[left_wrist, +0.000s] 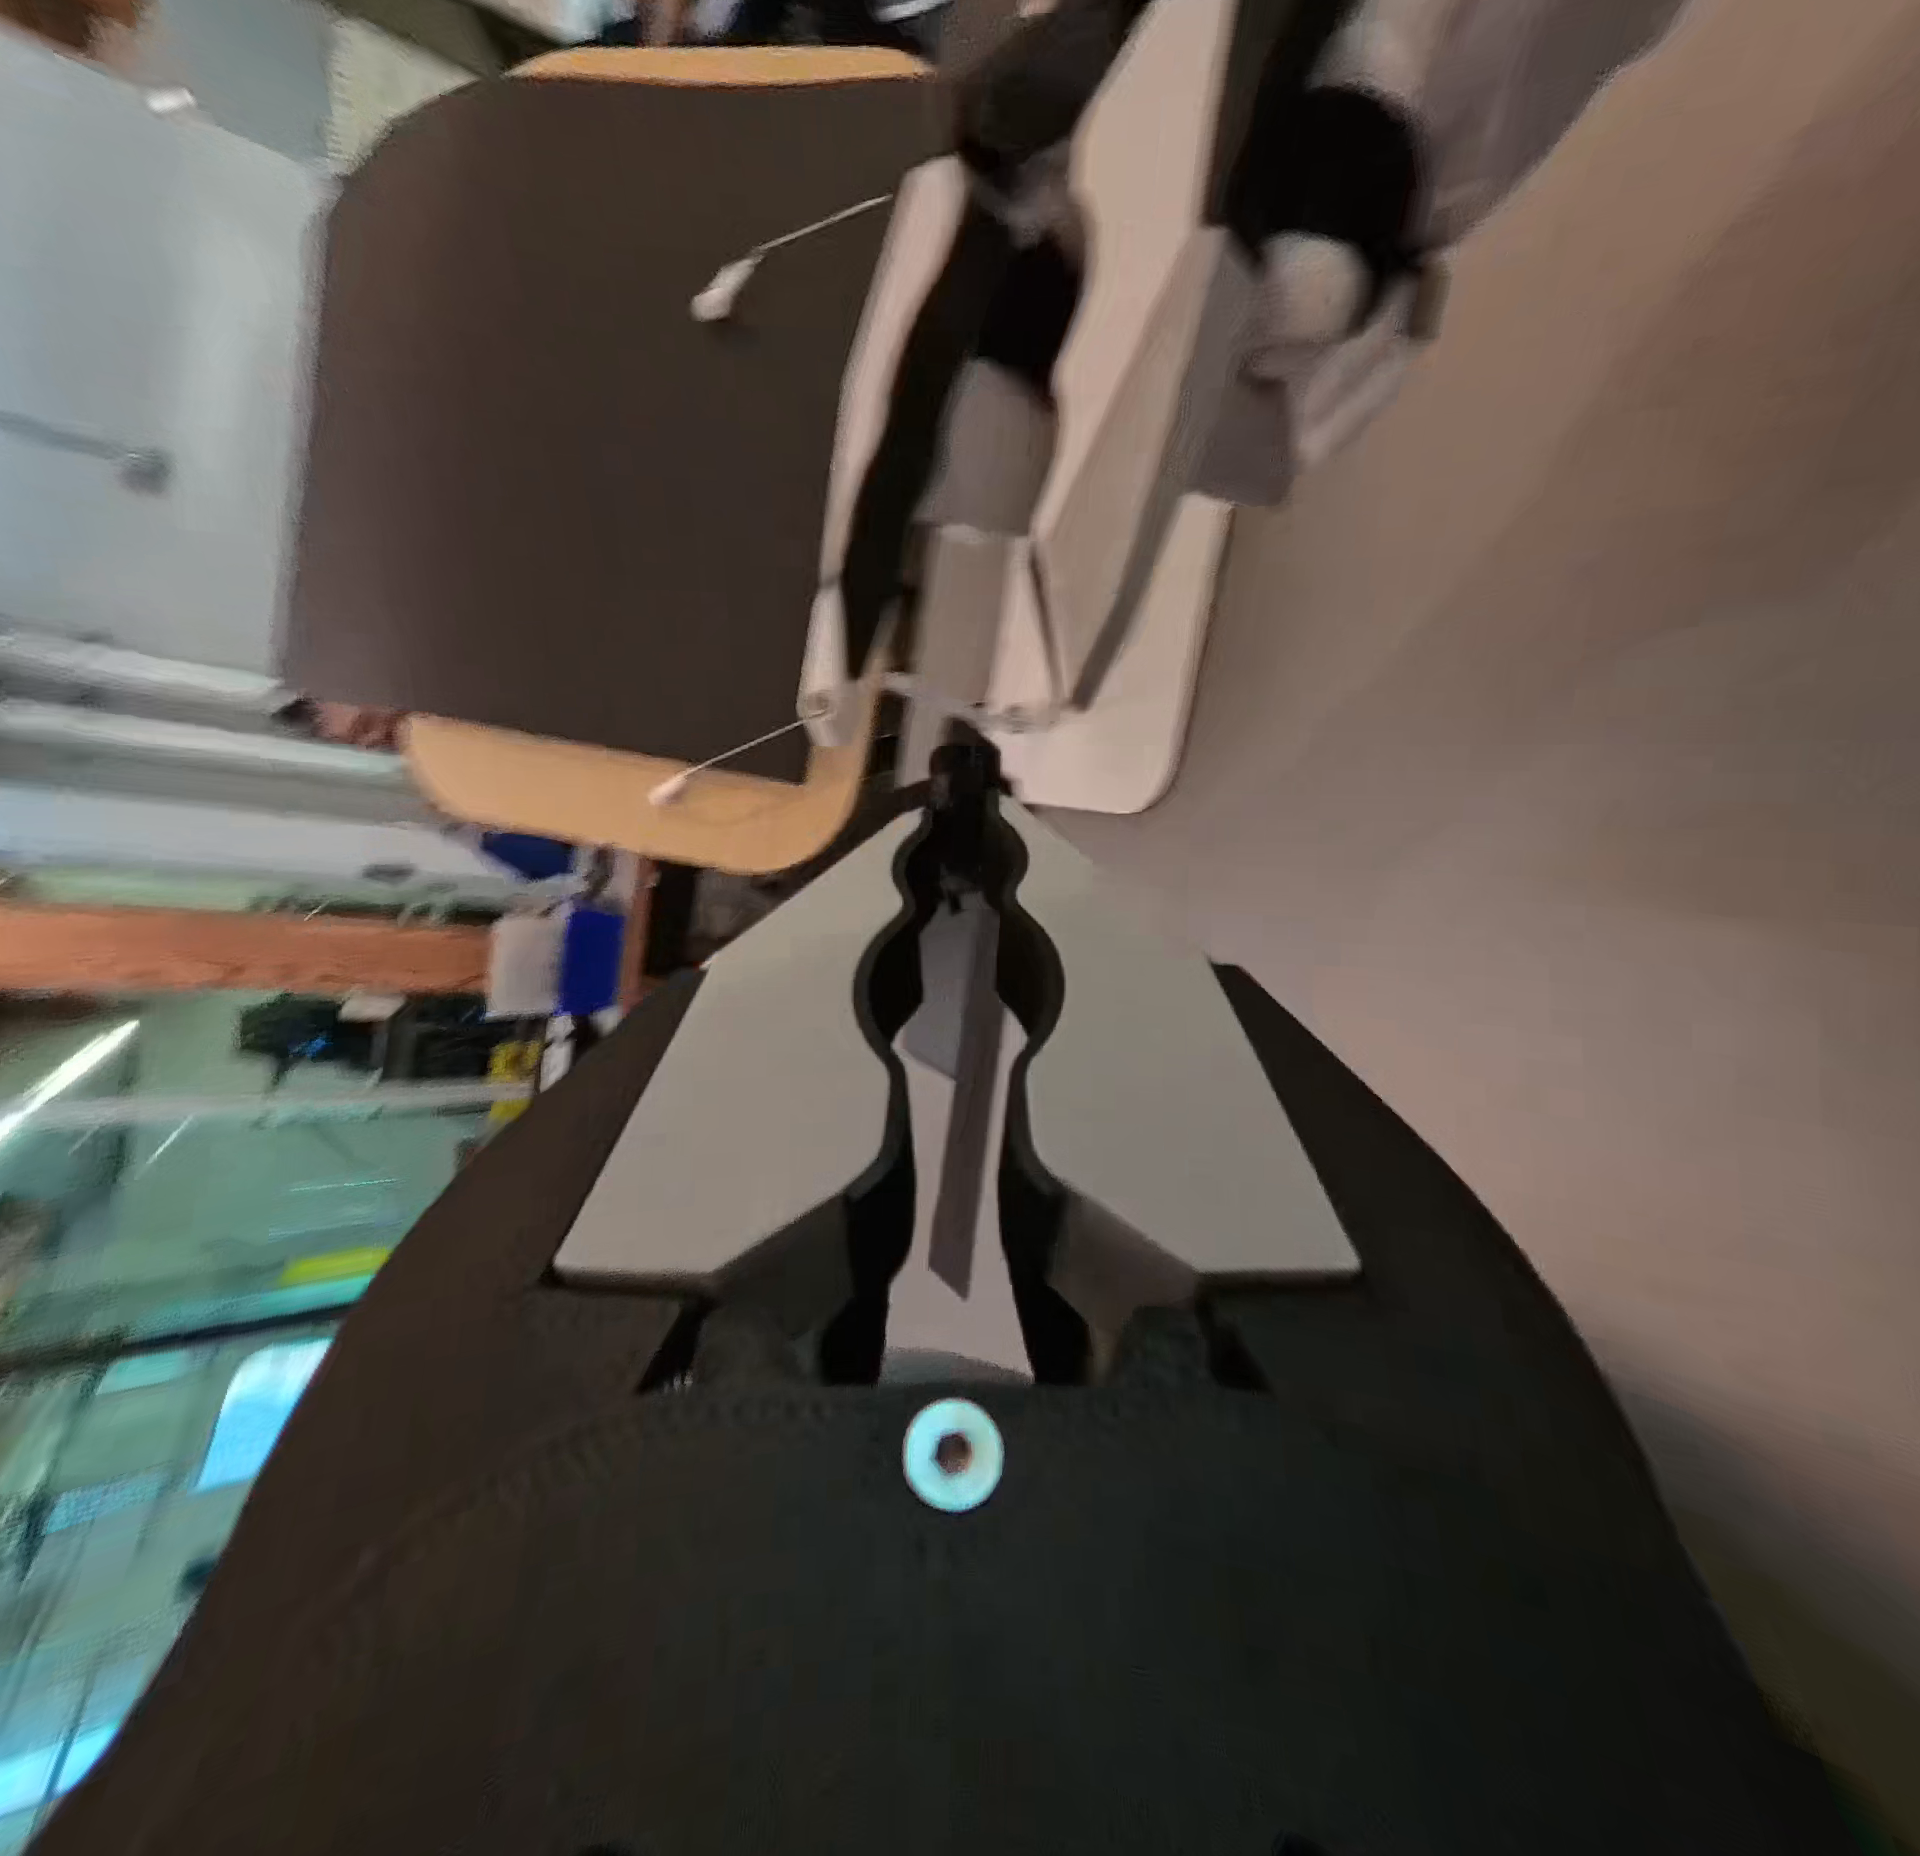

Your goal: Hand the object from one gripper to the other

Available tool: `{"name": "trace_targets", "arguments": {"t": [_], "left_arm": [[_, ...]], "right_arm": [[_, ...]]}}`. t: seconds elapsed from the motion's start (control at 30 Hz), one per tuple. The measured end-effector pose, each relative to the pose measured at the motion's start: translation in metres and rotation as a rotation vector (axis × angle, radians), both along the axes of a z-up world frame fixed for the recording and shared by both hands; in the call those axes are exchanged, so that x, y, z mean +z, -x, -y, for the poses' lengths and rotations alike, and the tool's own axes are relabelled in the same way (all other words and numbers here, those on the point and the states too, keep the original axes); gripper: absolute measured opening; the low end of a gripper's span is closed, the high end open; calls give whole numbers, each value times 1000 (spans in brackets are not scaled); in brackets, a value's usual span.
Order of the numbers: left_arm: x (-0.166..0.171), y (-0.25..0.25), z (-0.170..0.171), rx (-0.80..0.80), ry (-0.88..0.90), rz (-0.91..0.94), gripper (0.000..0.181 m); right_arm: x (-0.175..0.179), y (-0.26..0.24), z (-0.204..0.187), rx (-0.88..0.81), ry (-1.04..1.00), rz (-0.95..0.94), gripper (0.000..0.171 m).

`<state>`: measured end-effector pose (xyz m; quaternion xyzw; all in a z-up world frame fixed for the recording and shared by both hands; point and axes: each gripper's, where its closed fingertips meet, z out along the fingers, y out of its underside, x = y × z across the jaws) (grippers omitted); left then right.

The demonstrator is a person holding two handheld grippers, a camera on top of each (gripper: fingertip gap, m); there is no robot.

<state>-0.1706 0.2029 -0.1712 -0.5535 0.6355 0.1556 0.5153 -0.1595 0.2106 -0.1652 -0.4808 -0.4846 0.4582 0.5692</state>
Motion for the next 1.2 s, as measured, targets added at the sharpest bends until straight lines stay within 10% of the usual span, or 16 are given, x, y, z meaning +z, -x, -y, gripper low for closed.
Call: {"name": "trace_targets", "arguments": {"t": [0.43,0.83,1.2], "left_arm": [[-32,-4,34,-185,190,-335,6],[16,-8,-5,115,55,125,50],[0,-6,-29,353,-141,234,37]], "right_arm": [[-41,16,43,87,-412,254,6],[9,-6,-3,99,219,-224,3],[18,0,7,123,310,-403,5]]}}
